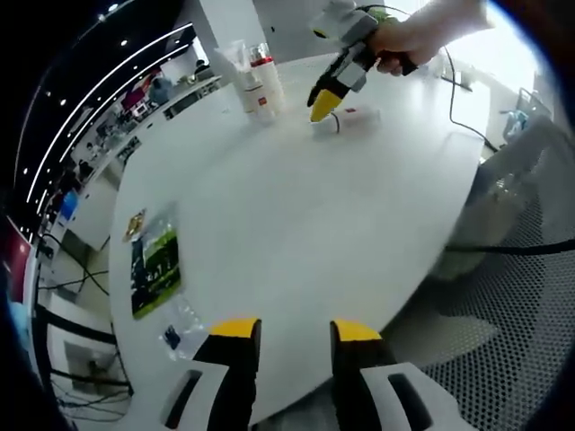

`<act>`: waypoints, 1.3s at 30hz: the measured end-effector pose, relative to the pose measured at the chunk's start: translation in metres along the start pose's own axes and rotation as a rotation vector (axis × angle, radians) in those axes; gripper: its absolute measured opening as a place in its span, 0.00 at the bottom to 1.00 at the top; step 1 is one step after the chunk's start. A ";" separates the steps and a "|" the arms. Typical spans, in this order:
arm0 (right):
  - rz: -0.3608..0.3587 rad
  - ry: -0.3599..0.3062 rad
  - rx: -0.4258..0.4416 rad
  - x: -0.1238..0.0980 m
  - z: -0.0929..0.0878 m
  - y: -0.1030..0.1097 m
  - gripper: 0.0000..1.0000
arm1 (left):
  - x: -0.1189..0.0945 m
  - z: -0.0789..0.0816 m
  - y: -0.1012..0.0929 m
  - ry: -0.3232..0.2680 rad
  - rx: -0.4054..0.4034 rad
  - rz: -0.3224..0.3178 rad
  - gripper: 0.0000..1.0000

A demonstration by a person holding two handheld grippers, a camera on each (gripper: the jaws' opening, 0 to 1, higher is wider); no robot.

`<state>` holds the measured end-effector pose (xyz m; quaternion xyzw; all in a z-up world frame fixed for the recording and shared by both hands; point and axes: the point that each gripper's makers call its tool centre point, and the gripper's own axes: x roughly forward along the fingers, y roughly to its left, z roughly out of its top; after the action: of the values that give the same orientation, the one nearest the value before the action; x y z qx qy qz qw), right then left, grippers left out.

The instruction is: Arrange the skincare products in the storage area until every visible bottle or jar stands upright without overlapping.

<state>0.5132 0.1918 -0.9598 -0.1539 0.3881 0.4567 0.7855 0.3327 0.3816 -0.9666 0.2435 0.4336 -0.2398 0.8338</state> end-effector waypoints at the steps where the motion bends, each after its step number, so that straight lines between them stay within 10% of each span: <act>1: 0.003 0.006 -0.006 0.000 -0.002 0.001 0.57 | 0.000 0.000 0.000 0.001 0.000 -0.001 0.32; 10: 0.009 0.154 -0.226 -0.007 -0.050 0.008 0.36 | 0.002 -0.002 -0.002 0.012 0.030 -0.012 0.33; 23: -0.065 0.063 0.001 -0.009 -0.048 0.006 0.21 | 0.003 -0.005 -0.013 0.061 0.152 -0.044 0.46; 24: -0.056 0.024 0.066 -0.013 -0.045 0.012 0.21 | 0.001 0.011 -0.009 -0.023 0.190 -0.023 0.48; 32: -0.009 -0.226 0.209 -0.044 -0.015 0.039 0.20 | -0.015 0.038 0.010 -0.113 0.006 -0.015 0.60; 39: 0.006 -0.284 0.178 -0.067 0.000 0.056 0.20 | -0.016 0.081 0.023 -0.200 -0.095 -0.014 0.62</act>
<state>0.4476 0.1820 -0.9034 -0.0163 0.3125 0.4403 0.8416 0.3880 0.3529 -0.9081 0.1756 0.3610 -0.2476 0.8818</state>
